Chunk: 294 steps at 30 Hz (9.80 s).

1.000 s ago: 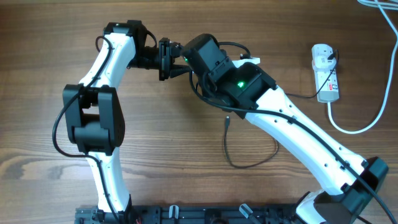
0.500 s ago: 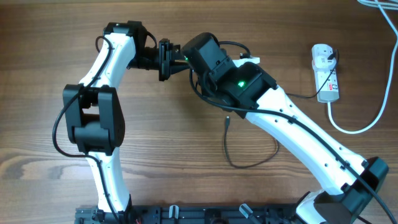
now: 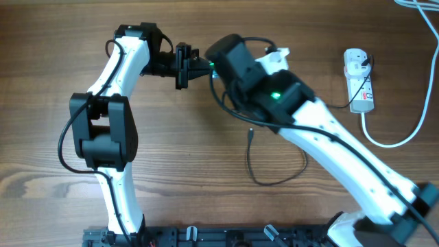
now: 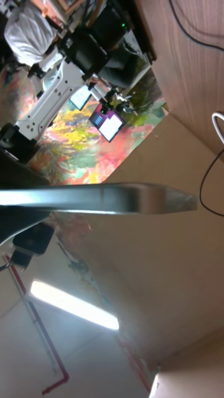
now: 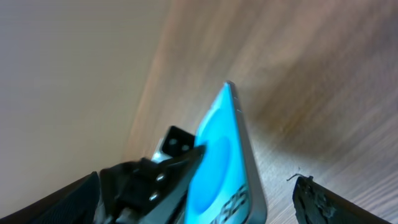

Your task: Plug charger to phone and switch on socket

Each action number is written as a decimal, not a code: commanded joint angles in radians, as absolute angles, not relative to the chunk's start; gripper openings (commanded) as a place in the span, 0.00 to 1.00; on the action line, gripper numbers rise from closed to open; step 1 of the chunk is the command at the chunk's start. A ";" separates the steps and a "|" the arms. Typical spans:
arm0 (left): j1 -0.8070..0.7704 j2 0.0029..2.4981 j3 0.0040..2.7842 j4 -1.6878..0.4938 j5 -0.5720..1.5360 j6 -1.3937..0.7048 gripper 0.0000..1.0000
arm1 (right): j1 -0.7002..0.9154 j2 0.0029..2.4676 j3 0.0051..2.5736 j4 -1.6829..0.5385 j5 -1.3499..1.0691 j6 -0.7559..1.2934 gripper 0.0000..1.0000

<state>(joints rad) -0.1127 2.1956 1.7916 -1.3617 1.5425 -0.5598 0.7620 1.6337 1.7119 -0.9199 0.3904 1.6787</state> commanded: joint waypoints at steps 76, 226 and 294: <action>0.020 2.037 1.806 -1.153 0.660 -0.450 0.04 | 0.593 1.927 1.212 -0.878 -0.044 0.744 0.29; -0.273 1.642 1.807 -1.081 0.941 -0.030 0.04 | 0.644 1.253 1.224 -0.762 -0.401 0.419 0.04; -0.273 1.642 1.807 -1.067 0.946 -0.029 0.04 | 0.644 1.253 1.224 -0.759 -0.374 0.385 0.04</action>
<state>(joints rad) -0.2695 1.6699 1.7927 -1.0725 0.9257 -0.0528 0.6411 1.2545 1.2156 -0.7692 -0.3809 0.3985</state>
